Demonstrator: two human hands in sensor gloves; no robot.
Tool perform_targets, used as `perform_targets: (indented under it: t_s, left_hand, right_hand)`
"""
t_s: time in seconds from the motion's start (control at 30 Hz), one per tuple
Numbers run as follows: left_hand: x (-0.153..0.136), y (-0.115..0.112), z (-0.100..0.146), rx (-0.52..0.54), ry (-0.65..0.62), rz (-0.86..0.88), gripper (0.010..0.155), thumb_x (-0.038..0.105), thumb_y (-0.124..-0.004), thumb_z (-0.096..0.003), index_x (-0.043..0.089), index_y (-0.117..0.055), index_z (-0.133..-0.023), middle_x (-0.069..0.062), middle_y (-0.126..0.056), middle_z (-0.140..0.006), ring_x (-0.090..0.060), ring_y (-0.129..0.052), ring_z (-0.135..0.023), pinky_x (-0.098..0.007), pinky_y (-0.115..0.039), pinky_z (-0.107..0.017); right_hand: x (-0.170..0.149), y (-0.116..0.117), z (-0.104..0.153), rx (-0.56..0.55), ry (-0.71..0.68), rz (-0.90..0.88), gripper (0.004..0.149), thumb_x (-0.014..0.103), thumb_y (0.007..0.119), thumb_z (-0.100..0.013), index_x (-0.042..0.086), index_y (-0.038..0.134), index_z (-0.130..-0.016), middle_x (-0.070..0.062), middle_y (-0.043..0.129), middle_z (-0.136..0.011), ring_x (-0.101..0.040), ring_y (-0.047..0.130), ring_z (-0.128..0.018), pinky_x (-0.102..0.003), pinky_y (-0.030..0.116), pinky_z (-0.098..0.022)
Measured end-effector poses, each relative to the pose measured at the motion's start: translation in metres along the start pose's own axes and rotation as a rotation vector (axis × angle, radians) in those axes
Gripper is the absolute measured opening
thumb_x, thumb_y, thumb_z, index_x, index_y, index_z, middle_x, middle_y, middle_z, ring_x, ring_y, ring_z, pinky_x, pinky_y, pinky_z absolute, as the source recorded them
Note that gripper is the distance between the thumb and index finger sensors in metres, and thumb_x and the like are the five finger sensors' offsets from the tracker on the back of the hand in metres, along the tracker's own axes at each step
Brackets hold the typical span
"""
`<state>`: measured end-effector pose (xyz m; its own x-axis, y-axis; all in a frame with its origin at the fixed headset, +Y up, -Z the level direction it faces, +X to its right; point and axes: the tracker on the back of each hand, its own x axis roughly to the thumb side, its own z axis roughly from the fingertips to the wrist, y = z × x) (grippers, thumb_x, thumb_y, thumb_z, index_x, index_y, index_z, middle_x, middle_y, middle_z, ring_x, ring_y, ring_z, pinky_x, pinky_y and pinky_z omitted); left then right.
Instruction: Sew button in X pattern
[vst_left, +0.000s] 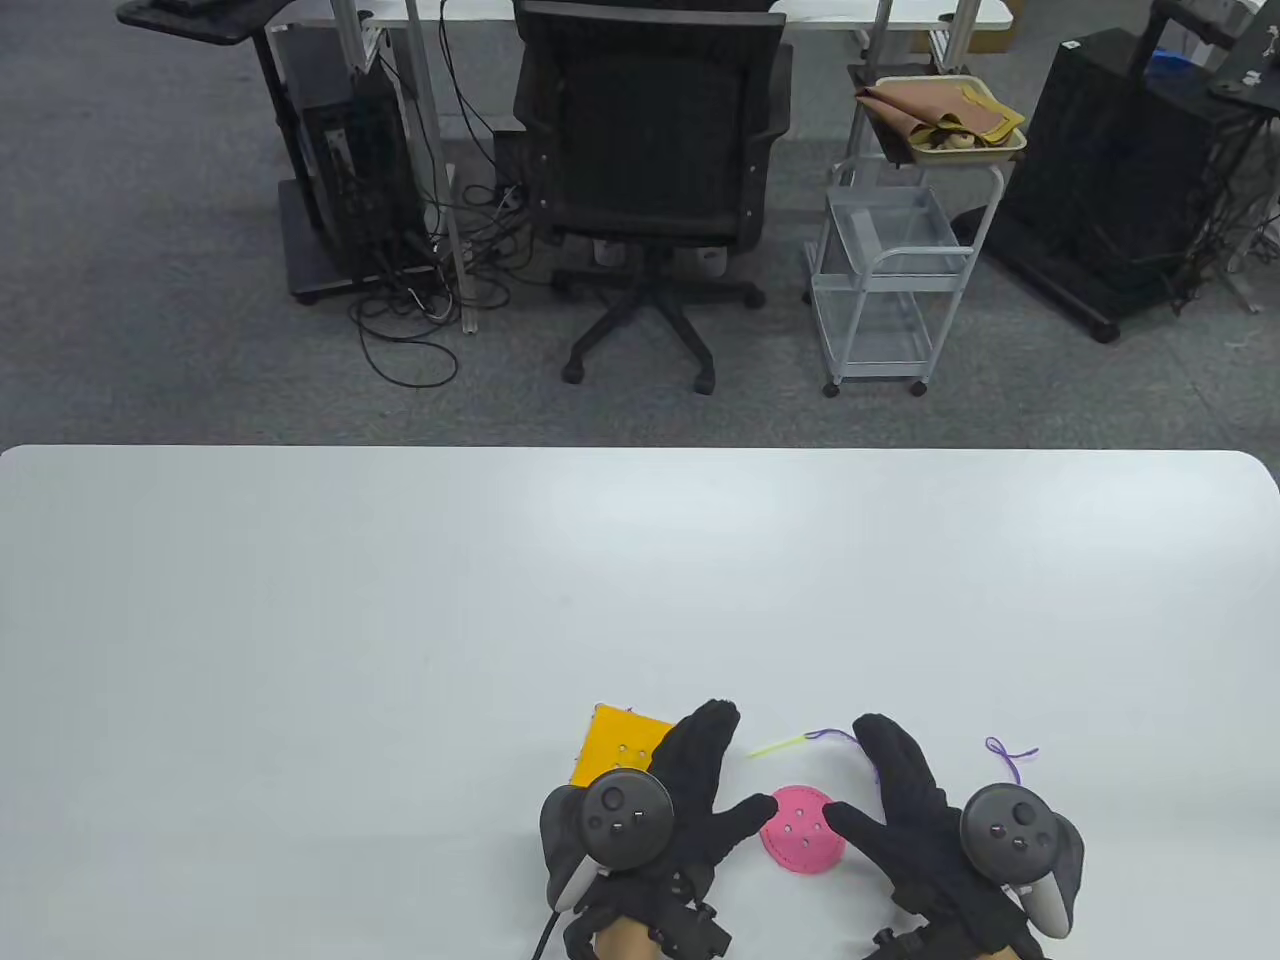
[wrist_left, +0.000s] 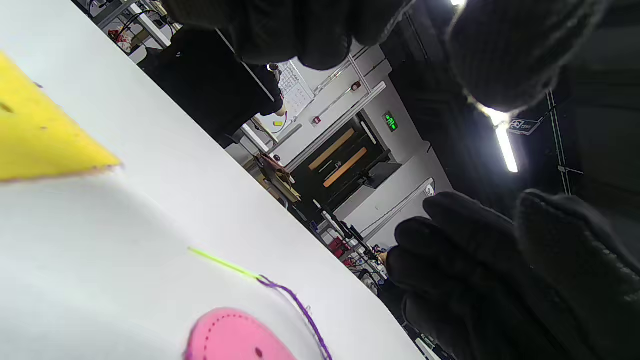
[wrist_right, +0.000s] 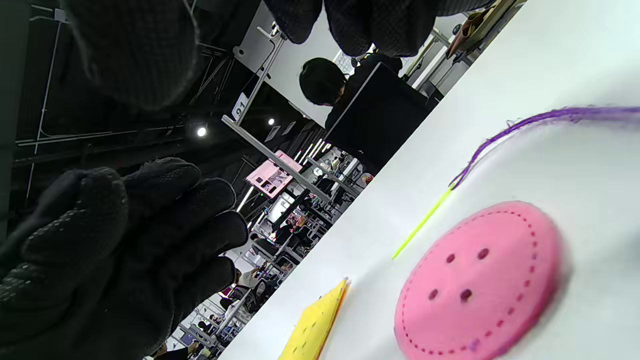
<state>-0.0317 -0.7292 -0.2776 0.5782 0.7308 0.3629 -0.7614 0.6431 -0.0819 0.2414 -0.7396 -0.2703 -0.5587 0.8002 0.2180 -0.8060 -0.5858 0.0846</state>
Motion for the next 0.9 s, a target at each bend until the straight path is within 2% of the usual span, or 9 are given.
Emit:
perform_targets:
  t_s: [0.77,0.9]
  left_hand:
    - [0.002,0.002,0.0,0.009,0.005,0.014,0.081,0.053,-0.082,-0.0445,0.022,-0.047,-0.11,-0.008,-0.062,-0.114,-0.038,-0.067,-0.105,-0.055,-0.055,-0.074]
    - [0.006,0.013,0.003,0.063,-0.002,0.045,0.081,0.054,-0.082,-0.0449,0.021,-0.047,-0.111,-0.009,-0.062,-0.114,-0.038,-0.066,-0.105,-0.055,-0.055,-0.074]
  right_hand:
    - [0.0,0.002,0.001,-0.017,0.006,0.01,0.087,0.056,0.072,-0.046,0.016,0.03,-0.11,-0.019,0.026,-0.118,-0.044,0.036,-0.108,-0.059,0.031,-0.08]
    - [0.0,0.002,0.001,-0.017,0.01,0.017,0.087,0.056,0.072,-0.046,0.015,0.03,-0.11,-0.019,0.025,-0.118,-0.044,0.035,-0.108,-0.059,0.03,-0.079]
